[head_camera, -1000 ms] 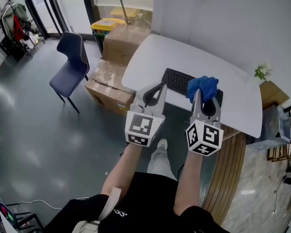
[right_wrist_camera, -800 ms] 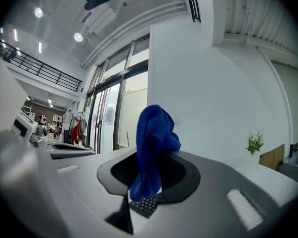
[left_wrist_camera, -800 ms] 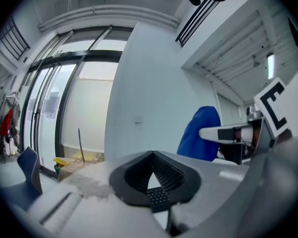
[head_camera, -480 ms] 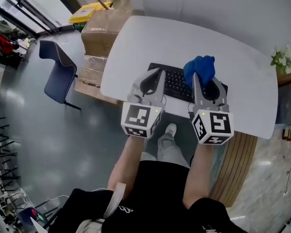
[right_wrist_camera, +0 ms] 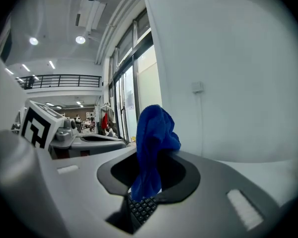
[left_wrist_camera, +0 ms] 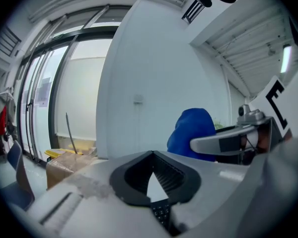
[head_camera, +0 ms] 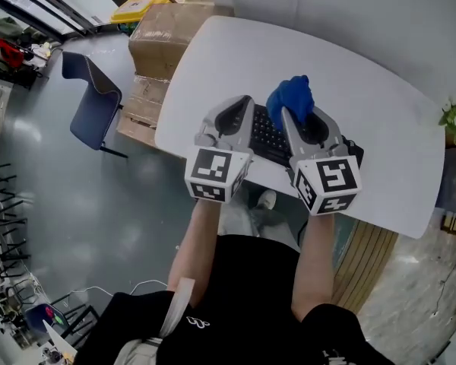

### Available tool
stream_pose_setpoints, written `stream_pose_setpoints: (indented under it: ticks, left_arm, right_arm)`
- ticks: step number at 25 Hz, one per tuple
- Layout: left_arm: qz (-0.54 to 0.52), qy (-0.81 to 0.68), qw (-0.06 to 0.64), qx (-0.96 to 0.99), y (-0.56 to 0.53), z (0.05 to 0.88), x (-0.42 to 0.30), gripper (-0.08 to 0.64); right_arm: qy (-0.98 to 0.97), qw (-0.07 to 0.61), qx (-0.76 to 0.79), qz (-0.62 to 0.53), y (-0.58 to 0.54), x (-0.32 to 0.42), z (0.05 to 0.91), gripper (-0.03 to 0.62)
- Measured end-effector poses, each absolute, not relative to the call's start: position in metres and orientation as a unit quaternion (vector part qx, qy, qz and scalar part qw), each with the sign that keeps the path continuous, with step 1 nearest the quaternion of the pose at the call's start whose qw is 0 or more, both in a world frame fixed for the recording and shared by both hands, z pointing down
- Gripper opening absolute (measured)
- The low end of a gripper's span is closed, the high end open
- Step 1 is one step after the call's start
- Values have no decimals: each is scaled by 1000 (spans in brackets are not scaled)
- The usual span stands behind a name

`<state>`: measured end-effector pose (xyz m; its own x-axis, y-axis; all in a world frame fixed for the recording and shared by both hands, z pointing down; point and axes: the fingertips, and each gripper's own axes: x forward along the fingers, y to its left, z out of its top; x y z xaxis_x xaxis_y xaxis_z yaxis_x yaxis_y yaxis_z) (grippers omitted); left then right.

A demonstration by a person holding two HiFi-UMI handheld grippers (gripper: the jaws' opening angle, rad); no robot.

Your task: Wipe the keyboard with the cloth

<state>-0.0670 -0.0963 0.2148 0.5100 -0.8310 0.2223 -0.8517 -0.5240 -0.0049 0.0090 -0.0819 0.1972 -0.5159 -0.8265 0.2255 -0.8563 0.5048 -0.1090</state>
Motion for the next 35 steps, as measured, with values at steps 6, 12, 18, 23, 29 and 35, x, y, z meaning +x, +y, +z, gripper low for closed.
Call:
stream_pose_setpoints:
  ticks: [6,12,18,23,29,35]
  left_arm:
    - [130,-487,102,858,-109,264,-104,-3]
    - [145,-490,123,851,-121,296,-123,-3]
    - [162,-475,147,852,-132,335,-132,-4]
    - [190,-470,166,846,-138,364,-135,-3]
    - [222,-458,195,838,-141,400,-138,-4]
    - [247,-450,201,834,-144,421,-141,-3]
  right_arm:
    - [-880,98,444,138,-110,-39,231,87]
    - [-882,117,421,174,-124,-71,272,87]
    - [-877,135,410,212,-133,-97,317,87]
    - [-868,151,404,246,-136,-105,351,87]
    - [-854,166,404,284,-141,-112,391,87]
    - [-839,162,421,305,-145,-115,410,87]
